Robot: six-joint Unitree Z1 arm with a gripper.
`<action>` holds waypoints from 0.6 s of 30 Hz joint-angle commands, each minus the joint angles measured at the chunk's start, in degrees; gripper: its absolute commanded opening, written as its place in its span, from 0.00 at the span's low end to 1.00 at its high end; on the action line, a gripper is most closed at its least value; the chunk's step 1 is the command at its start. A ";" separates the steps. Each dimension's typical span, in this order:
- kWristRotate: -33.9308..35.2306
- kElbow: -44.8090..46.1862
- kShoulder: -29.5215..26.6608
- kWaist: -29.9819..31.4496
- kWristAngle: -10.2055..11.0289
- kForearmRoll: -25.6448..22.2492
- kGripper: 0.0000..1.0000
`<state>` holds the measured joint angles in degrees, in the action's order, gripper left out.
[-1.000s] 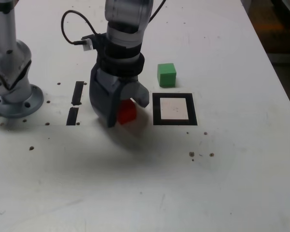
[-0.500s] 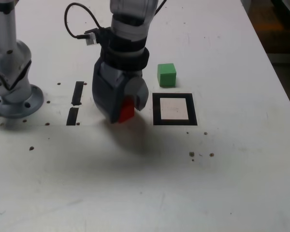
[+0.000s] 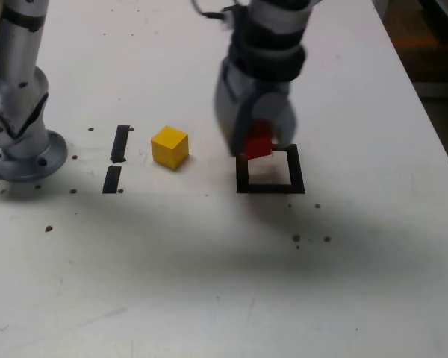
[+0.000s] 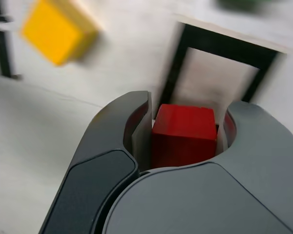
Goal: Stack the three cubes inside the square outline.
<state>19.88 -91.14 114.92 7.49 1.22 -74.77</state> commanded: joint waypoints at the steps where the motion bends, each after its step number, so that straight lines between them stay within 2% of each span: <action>1: -2.67 0.98 0.26 -0.56 0.48 1.17 0.26; 6: -3.81 1.65 0.45 -1.47 0.73 2.89 0.26; 14: -5.67 4.93 1.31 -1.95 -0.30 7.39 0.26; 18: -6.99 5.06 2.88 -2.63 -0.84 7.89 0.26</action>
<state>13.03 -86.07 117.72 5.01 0.42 -66.84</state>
